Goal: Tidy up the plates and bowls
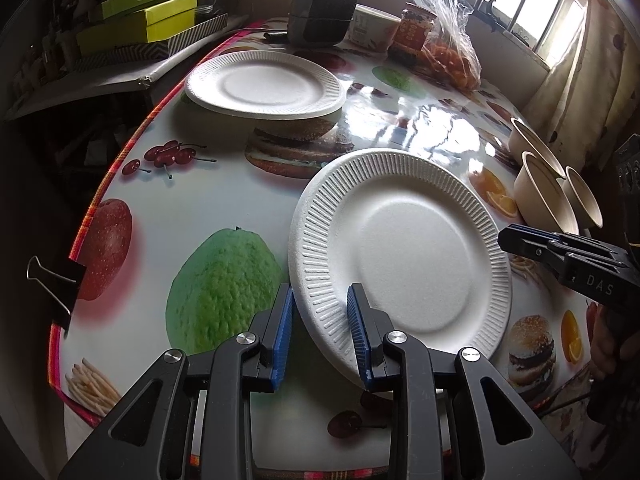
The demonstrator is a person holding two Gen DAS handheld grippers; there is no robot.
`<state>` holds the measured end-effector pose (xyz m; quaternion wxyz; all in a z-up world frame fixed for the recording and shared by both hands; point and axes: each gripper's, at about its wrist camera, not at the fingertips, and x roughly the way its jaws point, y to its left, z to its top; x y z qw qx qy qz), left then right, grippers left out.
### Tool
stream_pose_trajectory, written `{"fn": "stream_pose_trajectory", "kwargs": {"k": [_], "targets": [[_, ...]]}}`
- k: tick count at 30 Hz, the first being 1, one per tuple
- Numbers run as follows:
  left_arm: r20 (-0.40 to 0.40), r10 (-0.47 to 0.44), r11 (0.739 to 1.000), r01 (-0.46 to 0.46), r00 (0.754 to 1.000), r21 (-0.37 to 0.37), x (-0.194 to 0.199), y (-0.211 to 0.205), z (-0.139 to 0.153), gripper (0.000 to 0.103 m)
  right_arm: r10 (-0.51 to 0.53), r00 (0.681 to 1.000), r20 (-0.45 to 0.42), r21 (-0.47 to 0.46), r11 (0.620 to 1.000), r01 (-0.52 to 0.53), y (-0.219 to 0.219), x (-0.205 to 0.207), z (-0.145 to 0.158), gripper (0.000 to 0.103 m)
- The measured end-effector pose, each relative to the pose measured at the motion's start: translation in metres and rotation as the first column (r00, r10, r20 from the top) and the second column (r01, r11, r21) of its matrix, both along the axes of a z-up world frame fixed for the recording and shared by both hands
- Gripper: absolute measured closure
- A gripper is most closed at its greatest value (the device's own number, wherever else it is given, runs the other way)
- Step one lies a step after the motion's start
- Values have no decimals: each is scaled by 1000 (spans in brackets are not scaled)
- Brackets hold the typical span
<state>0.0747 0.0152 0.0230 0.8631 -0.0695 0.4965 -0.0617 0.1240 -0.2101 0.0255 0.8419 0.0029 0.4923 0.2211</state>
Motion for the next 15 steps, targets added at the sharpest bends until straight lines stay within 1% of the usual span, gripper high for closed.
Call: {"fn": "stream_pose_trajectory", "kwargs": {"k": [9, 12, 15], "targets": [[2, 0, 1000, 0, 1000, 1, 1, 1, 0, 74, -4, 1000, 7, -4, 1000, 4, -2, 2, 0, 87], [13, 1, 1000, -1, 1000, 21, 0, 0, 2, 74, -6, 1000, 11, -9, 1000, 6, -2, 1, 1, 87], [19, 4, 1000, -4, 1000, 25, 0, 0, 4, 74, -9, 1000, 15, -13, 1000, 9, -2, 1, 2, 83]]}}
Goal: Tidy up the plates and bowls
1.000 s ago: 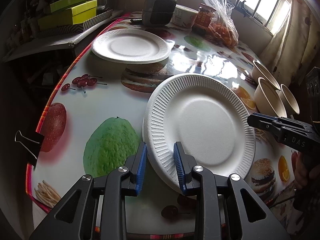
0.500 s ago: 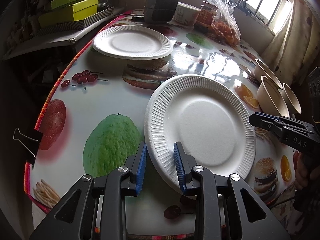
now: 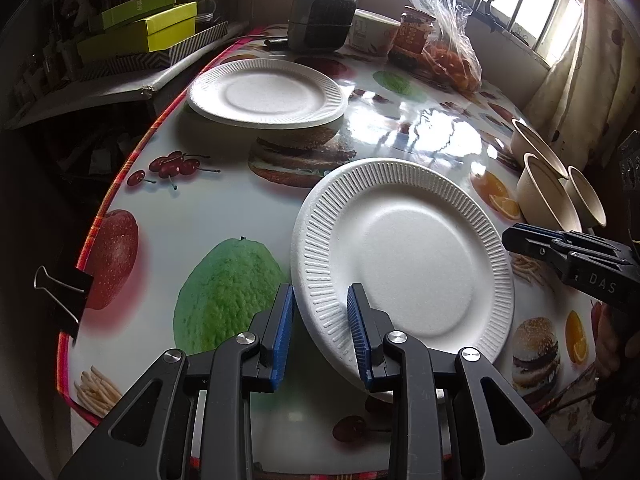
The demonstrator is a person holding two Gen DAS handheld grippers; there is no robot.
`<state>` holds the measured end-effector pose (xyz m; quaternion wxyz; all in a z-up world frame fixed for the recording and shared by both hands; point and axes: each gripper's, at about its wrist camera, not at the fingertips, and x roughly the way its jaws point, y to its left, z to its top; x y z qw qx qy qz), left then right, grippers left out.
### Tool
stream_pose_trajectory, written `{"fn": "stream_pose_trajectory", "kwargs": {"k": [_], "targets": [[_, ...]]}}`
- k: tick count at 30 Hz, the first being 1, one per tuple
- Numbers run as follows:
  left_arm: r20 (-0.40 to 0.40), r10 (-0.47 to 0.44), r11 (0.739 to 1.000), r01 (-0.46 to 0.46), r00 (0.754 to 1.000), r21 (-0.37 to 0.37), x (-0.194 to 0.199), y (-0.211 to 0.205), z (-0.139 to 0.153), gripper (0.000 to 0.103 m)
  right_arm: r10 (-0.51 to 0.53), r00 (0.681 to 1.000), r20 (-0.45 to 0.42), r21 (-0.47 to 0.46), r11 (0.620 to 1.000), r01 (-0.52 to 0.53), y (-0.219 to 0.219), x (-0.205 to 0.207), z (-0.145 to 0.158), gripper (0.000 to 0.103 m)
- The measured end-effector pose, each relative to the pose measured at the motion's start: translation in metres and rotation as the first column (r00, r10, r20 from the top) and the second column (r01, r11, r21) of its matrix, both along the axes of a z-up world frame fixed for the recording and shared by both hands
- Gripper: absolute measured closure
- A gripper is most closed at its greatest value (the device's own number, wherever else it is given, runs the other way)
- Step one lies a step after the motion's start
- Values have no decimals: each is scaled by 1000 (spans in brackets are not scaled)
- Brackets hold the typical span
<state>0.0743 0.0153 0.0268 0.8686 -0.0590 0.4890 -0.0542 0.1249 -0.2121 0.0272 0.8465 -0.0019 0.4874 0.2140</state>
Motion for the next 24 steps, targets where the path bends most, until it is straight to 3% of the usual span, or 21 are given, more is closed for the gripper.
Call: {"fn": "stream_pose_trajectory", "kwargs": {"k": [11, 18, 24], "targets": [[13, 1, 1000, -1, 1000, 12, 0, 2, 1, 70, -7, 1000, 16, -6, 1000, 7, 1, 0, 6, 80], [38, 4, 999, -5, 999, 43, 1, 3, 9, 63, -2, 999, 45, -8, 1000, 3, 5, 2, 15, 72], [70, 16, 998, -20, 997, 60, 6, 9, 20, 62, 3, 997, 74, -2, 1000, -3, 10, 12, 28, 66]]}}
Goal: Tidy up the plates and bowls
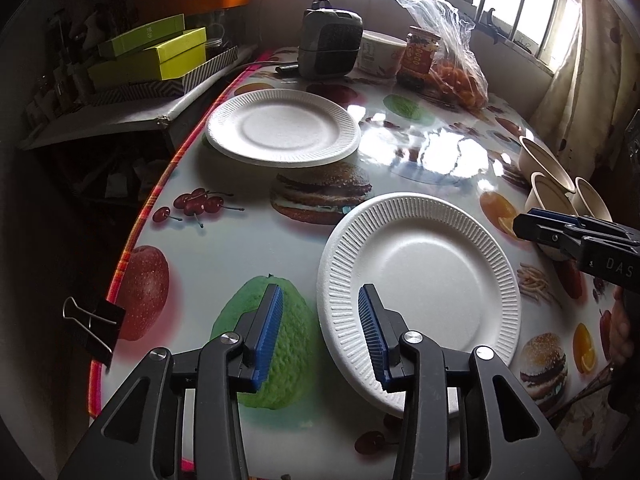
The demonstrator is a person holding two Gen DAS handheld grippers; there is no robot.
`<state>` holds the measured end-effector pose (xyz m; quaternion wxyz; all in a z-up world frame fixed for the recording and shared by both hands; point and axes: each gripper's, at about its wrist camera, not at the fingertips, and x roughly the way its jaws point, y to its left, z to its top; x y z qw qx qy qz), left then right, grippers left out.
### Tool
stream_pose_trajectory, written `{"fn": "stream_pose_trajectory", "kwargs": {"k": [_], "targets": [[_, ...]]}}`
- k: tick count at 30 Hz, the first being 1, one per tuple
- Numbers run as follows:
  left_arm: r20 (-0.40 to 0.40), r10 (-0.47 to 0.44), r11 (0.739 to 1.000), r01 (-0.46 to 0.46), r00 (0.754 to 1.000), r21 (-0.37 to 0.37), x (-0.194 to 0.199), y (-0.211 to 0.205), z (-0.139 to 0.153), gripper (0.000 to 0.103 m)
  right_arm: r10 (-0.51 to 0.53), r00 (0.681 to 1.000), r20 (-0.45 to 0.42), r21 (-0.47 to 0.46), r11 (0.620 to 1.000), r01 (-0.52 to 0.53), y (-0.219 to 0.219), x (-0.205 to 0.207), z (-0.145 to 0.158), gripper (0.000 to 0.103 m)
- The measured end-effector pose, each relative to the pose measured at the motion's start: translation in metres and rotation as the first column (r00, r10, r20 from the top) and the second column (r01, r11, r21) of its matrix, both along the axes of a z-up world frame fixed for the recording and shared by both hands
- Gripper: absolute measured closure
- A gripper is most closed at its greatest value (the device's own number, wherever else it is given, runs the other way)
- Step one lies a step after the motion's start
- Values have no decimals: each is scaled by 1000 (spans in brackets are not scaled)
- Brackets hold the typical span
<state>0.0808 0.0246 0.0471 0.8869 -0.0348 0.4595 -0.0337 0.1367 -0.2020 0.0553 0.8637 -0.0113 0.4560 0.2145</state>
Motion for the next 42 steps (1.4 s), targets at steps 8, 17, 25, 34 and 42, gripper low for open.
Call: {"fn": "stream_pose_trajectory", "kwargs": {"k": [8, 17, 25, 34, 42], "targets": [[67, 36, 998, -38, 997, 42, 14, 16, 21, 62, 24, 999, 35, -4, 1000, -23, 17, 18, 17, 60], [108, 67, 995, -75, 992, 72, 34, 38, 33, 62, 68, 996, 62, -26, 997, -66, 42, 45, 26, 59], [84, 132, 991, -131, 988, -24, 72, 75, 30, 62, 98, 994, 47, -43, 994, -96, 66, 86, 23, 58], [69, 178, 983, -174, 982, -63, 111, 104, 24, 62, 97, 995, -29, -7, 995, -98, 80, 124, 13, 57], [-12, 206, 973, -206, 979, -105, 150, 125, 2, 62, 68, 995, -75, 29, 997, -66, 92, 152, -2, 57]]}}
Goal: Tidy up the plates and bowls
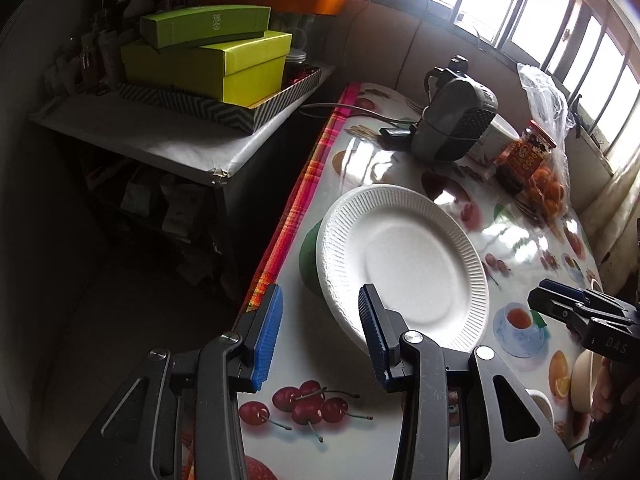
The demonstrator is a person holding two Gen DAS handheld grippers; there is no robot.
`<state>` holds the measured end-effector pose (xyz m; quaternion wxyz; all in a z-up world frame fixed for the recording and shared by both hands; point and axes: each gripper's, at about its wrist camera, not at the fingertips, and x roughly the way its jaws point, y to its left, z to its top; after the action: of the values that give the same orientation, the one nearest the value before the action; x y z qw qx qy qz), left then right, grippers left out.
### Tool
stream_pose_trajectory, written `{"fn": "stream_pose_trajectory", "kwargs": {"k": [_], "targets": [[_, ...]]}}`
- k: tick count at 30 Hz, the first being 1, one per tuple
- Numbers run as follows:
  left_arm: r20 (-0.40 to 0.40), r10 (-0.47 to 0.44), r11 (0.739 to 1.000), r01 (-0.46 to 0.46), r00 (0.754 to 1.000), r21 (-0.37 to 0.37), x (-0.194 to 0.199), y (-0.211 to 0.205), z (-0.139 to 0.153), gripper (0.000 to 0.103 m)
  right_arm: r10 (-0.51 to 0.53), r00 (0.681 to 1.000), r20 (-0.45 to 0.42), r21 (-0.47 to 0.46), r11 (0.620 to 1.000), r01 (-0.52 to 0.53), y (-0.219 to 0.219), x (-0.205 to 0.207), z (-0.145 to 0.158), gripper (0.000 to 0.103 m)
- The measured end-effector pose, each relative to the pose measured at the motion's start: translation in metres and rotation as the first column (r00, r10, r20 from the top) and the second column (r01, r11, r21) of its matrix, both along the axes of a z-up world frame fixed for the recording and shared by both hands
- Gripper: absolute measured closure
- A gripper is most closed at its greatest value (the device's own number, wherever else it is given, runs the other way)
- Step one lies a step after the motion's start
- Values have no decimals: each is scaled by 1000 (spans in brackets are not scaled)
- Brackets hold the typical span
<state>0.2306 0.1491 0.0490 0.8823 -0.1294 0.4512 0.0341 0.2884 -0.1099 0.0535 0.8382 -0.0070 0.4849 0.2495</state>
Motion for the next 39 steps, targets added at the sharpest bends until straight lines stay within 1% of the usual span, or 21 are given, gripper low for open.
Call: {"fn": "stream_pose_trajectory", "kwargs": {"k": [3, 6, 12, 17, 19, 23, 26, 27, 31, 34, 36, 37, 39], "targets": [[8, -11, 1000, 11, 1000, 19, 6, -2, -3, 62, -4, 1000, -22, 19, 1000, 4, 3, 9, -5, 57], [2, -7, 1000, 7, 1000, -5, 13, -1, -7, 62, -28, 998, -48, 37, 999, 30, 4, 21, -11, 57], [-19, 3, 1000, -3, 1000, -24, 23, -1, -14, 62, -53, 993, -102, 60, 996, 59, 3, 36, -26, 57], [-9, 9, 999, -9, 1000, -37, 24, 0, -14, 62, -61, 989, -135, 100, 992, 75, 0, 44, -34, 57], [-12, 14, 999, -15, 1000, -40, 25, 1, -15, 64, -63, 987, -145, 101, 992, 78, 0, 46, -36, 57], [-28, 11, 999, -12, 1000, -33, 29, 0, -19, 72, -57, 986, -156, 117, 990, 75, 0, 49, -39, 58], [-34, 9, 999, -10, 999, -42, 29, 0, -22, 74, -43, 986, -163, 128, 990, 64, 3, 50, -40, 62], [-36, 11, 999, -12, 999, -43, 30, 0, -22, 77, -40, 985, -165, 129, 990, 62, 5, 51, -41, 63], [-41, 13, 998, -15, 999, -54, 30, 0, -24, 81, -38, 984, -172, 136, 989, 62, 7, 52, -42, 69], [-37, 12, 999, -13, 999, -50, 31, -1, -23, 84, -37, 984, -176, 141, 988, 62, 8, 54, -43, 73], [-38, 13, 999, -14, 999, -49, 31, -2, -23, 86, -36, 983, -182, 146, 987, 64, 8, 55, -45, 79], [-37, 13, 999, -15, 999, -51, 31, -2, -23, 87, -36, 982, -184, 148, 987, 64, 8, 55, -45, 79], [-34, 9, 999, -11, 999, -48, 31, -3, -22, 88, -30, 981, -189, 152, 987, 60, 8, 56, -46, 84]]}}
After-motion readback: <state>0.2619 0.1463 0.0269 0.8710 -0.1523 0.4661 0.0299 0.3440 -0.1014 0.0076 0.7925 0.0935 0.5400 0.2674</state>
